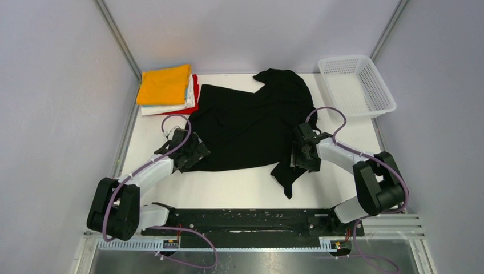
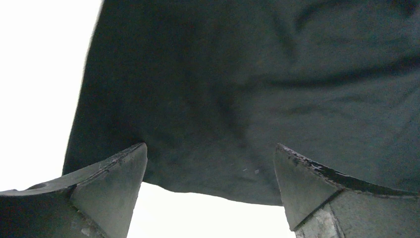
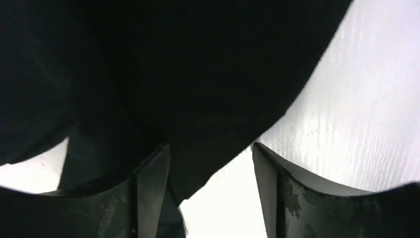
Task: Fold and stack the t-shirts
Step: Flatten out the tshirt, then grab the side of the flattened tshirt closest away from the robot with both arms
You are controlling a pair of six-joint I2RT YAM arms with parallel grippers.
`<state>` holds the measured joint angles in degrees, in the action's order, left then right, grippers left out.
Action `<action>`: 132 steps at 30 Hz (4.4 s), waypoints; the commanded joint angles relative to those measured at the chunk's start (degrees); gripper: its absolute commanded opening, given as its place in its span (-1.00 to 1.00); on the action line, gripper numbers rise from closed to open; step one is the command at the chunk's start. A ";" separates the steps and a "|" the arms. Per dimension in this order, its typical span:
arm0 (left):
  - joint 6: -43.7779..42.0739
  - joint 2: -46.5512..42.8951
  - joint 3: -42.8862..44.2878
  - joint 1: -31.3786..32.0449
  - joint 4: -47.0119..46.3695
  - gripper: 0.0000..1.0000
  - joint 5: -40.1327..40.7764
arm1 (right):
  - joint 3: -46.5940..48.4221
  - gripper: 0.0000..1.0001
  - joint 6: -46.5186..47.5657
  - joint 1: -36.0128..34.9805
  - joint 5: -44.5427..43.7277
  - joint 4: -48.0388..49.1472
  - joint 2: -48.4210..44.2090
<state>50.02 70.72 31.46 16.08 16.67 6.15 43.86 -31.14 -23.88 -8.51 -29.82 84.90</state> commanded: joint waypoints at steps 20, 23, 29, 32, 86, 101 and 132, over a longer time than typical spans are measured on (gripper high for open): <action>1.03 7.00 2.57 -2.89 -3.53 0.98 -4.28 | 5.38 -0.72 4.50 7.92 -12.18 -17.18 -9.44; 0.96 3.77 2.06 -2.93 -1.24 0.98 -3.48 | 5.61 -0.51 3.40 8.10 -13.29 -18.08 -10.33; 1.75 -6.76 1.57 -2.90 6.26 0.98 2.53 | 6.97 0.15 3.35 8.14 -17.76 -19.35 -14.36; 3.61 -11.15 1.04 -2.98 11.08 0.98 8.03 | 5.93 0.79 6.13 8.10 -14.36 -16.52 -19.35; 8.60 -13.49 -0.50 -3.77 19.13 -1.00 22.26 | -6.78 0.74 3.70 -1.75 5.21 -13.64 -31.55; 8.03 -12.59 -0.90 -3.77 15.78 -1.00 18.32 | -9.79 0.32 -3.61 -11.63 3.21 -9.25 -15.61; 15.92 -36.66 -6.43 -3.75 35.57 -1.00 19.52 | -7.69 -1.00 -14.33 -23.65 13.63 -38.21 -30.99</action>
<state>62.67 36.88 26.00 12.47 46.11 25.58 35.83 -39.72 -44.29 0.56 -60.14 56.05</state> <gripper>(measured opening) 0.018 0.062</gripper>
